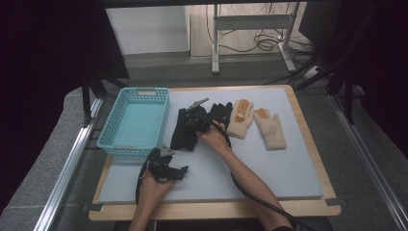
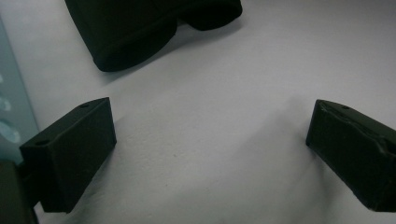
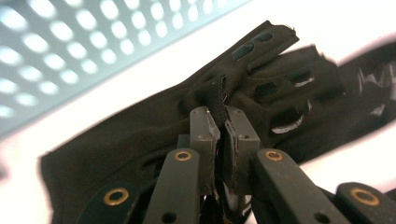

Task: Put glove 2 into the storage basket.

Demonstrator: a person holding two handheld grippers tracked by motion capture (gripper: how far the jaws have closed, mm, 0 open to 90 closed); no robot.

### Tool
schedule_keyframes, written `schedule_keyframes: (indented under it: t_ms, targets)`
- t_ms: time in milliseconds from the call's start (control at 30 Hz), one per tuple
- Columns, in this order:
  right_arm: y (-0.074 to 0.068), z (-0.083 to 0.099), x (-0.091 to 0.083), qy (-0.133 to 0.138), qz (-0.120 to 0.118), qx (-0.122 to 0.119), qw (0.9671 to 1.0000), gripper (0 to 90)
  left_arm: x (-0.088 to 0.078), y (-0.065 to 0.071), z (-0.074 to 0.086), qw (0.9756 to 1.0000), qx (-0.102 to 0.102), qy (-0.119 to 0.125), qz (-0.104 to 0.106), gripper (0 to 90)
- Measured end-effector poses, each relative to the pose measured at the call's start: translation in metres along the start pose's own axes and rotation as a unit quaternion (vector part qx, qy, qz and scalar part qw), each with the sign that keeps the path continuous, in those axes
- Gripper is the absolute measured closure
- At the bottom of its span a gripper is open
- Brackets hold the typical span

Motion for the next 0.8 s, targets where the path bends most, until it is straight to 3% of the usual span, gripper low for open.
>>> schedule_keyframes:
  t_ms: [233,367,400,467,800]
  targets:
    - [-0.007,-0.016,-0.029,0.021,-0.012,-0.006,0.9997,82.3,0.0,0.0,0.0,1.0,0.001,0.0,-0.001,1.9]
    - [-0.005,-0.018,-0.048,0.033,-0.017,0.003,0.9993,82.3,0.0,0.0,0.0,1.0,0.001,0.001,-0.001,1.9]
    - [-0.003,-0.019,-0.059,0.038,-0.022,0.009,0.999,82.3,0.0,0.0,0.0,1.0,0.001,0.001,-0.001,1.9]
    - [-0.002,-0.019,-0.063,0.04,-0.024,0.011,0.9988,82.3,0.0,0.0,0.0,1.0,0.001,0.0,-0.001,1.9]
    - [-0.006,-0.01,-0.12,0.054,-0.035,0.007,0.9979,82.2,0.0,0.0,0.0,1.0,0.0,0.002,-0.001,1.9]
Point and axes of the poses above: each handheld gripper's, and its own axes: x roughly forward along the jaws, z roughly out of its underside, y roughly to its right, the point moved 5 cm from there along x, roughly forward along the jaws, and after that the axes turned 13 degrees about y, right-handed, at the moved point
